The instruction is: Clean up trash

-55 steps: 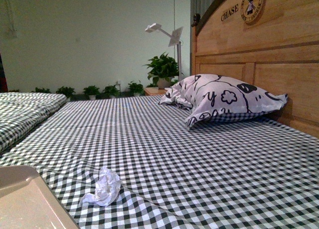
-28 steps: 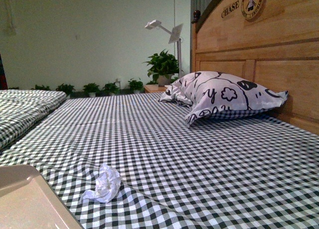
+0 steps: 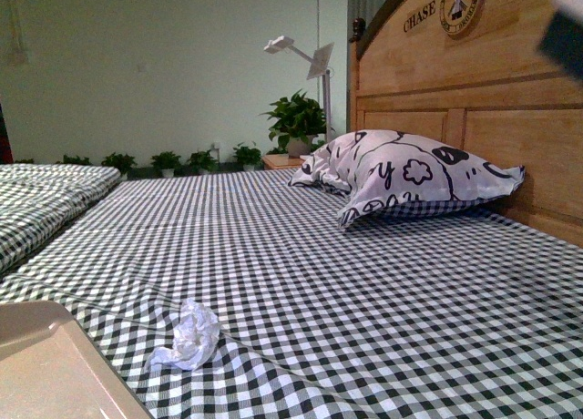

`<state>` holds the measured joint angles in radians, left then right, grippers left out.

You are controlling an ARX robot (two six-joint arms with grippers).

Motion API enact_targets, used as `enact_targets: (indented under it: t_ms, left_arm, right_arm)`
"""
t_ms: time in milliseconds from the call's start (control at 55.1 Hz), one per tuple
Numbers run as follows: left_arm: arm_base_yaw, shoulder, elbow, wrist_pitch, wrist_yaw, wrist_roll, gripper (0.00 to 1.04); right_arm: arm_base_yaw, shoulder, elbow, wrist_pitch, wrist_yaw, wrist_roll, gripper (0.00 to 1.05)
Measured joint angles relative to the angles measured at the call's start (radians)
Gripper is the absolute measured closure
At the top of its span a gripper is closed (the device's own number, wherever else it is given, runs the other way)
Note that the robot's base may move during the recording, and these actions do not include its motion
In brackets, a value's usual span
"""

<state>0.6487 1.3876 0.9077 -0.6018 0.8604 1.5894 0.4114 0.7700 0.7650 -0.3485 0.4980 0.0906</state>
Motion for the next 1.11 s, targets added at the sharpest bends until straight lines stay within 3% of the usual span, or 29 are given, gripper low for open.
enact_targets:
  t_ms: [345,690,1107]
  left_arm:
    - [0.0,0.0,0.0,0.0,0.0,0.002,0.77]
    - [0.0,0.0,0.0,0.0,0.0,0.005,0.77]
    - [0.0,0.0,0.0,0.0,0.0,0.007,0.77]
  right_arm:
    - [0.031,0.451,0.179,0.116,-0.178,-0.033,0.83]
    - [0.053,0.751,0.283,0.237,-0.194,-0.093,0.83]
    - [0.153,0.978,0.355,0.324,-0.195,-0.078,0.83]
